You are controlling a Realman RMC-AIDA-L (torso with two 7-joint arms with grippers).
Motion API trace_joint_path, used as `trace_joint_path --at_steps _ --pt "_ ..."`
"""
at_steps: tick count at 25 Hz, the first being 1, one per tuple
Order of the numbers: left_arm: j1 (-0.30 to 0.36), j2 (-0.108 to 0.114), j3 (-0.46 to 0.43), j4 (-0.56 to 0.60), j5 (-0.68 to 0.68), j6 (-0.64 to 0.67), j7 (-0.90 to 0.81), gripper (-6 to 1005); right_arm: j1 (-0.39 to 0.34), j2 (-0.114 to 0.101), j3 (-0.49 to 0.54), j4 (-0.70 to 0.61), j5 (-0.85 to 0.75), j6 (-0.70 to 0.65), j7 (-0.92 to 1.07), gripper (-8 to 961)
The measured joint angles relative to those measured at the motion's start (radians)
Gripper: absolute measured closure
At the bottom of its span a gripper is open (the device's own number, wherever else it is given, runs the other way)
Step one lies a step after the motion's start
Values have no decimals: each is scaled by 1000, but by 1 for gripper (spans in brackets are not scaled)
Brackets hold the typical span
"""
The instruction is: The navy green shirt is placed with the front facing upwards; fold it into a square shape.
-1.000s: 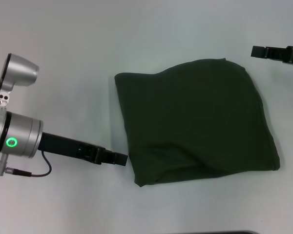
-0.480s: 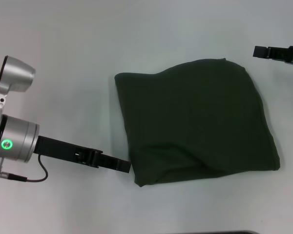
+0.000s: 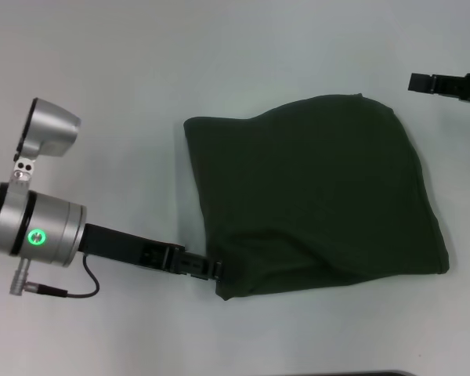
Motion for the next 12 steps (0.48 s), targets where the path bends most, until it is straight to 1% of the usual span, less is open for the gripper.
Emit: trace_joint_path --at_steps 10,12 --pt "0 -14 2 0 0 -1 -5 61 0 -4 5 0 0 -2 3 646" --pt "0 -17 3 0 0 -1 -5 62 0 -4 5 0 0 -2 3 646"
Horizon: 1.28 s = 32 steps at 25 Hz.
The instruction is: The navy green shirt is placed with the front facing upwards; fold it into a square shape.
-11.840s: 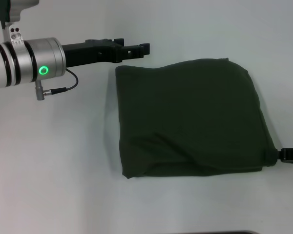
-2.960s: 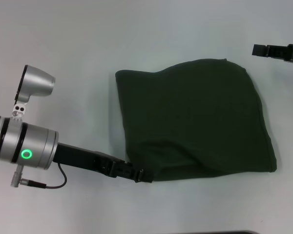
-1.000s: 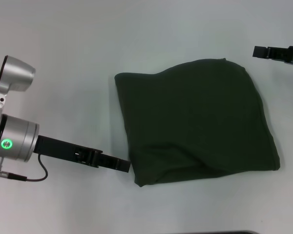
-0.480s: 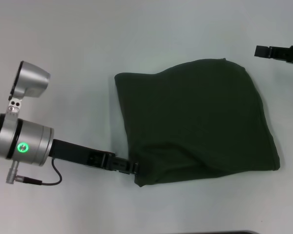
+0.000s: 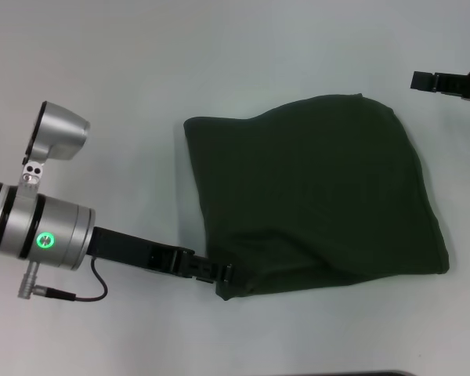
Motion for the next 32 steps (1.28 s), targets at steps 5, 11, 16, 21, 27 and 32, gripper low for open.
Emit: trace_joint_path --at_steps 5,11,16,21,27,32 --pt "-1 -5 1 0 0 0 0 63 0 0 2 0 0 -1 0 646" --pt "-3 -11 4 0 -1 1 0 64 0 0 2 0 0 -1 0 646" --pt "-8 -15 9 -7 -2 -1 -10 66 0 0 2 0 0 -1 1 646" --pt "-20 -17 35 -9 -1 -7 -10 146 0 0 12 0 0 -8 2 646" --pt "-19 -16 43 -2 3 -26 -14 379 -1 0 13 0 0 -9 2 646" --pt "-21 -18 46 0 8 -30 -14 551 -2 1 13 0 0 -11 1 646"
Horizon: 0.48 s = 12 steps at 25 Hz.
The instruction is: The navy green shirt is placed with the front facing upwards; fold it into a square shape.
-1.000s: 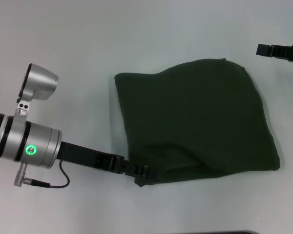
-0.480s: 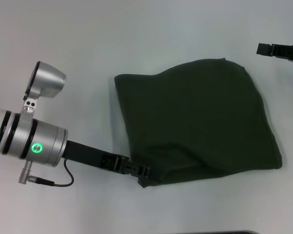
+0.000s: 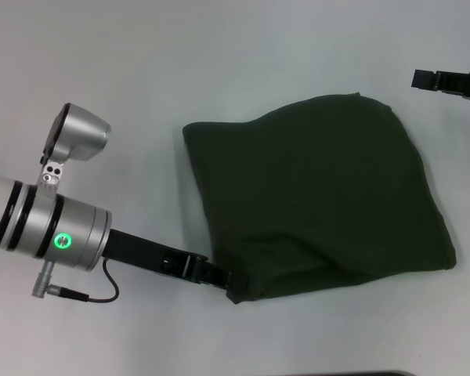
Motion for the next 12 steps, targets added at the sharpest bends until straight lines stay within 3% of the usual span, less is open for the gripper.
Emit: trace_joint_path --at_steps 6,12 --pt "0 -3 5 0 1 -4 2 825 0 2 0 0 0 0 -4 646" --pt "2 11 -5 -6 -1 -4 13 859 0 3 -2 0 0 1 -6 646"
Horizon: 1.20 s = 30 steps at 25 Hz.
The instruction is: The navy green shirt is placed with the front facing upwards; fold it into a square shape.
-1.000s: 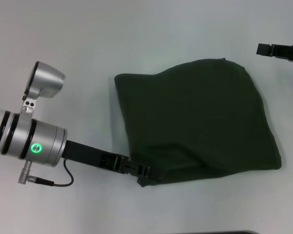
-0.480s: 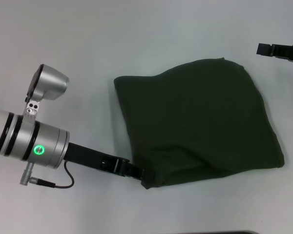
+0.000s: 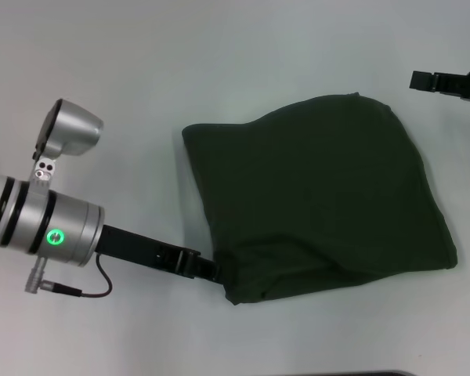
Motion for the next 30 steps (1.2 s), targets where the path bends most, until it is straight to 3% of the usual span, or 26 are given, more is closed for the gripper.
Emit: trace_joint_path --at_steps 14,19,24,30 --pt "-1 16 0 -2 1 25 -7 899 0 2 -5 0 -4 5 -1 646" --pt "3 24 -8 -6 -4 68 -14 848 0 -1 -2 0 -4 4 0 647" --pt "3 19 -17 0 -5 55 -25 648 -1 -2 1 0 -4 4 1 647" --pt "-1 5 -14 3 0 28 -34 523 -1 -4 2 0 -3 4 1 647"
